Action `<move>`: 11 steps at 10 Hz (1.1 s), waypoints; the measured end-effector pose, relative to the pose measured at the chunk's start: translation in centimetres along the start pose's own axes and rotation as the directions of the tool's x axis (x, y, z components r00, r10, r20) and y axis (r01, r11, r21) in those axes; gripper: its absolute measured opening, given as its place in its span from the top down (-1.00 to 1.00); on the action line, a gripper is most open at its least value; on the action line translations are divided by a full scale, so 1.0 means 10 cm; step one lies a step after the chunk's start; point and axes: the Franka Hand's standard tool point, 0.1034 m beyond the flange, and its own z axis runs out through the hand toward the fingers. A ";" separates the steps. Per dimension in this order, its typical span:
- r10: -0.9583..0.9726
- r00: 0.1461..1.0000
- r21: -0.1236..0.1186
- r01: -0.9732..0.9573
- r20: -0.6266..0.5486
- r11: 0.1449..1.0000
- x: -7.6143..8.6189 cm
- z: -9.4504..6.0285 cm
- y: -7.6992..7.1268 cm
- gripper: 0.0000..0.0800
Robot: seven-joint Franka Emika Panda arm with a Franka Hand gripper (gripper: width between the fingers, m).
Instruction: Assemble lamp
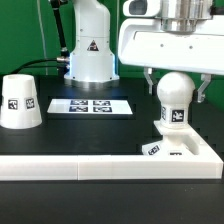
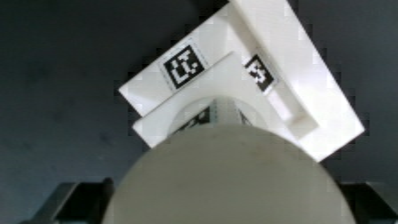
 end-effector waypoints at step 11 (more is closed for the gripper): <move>0.526 0.848 -0.005 -0.527 0.059 0.850 -0.04 0.01 0.01 -0.70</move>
Offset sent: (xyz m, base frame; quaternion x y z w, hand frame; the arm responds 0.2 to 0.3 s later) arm 0.0066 0.0021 0.0019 0.0258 -0.0123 0.2680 0.9630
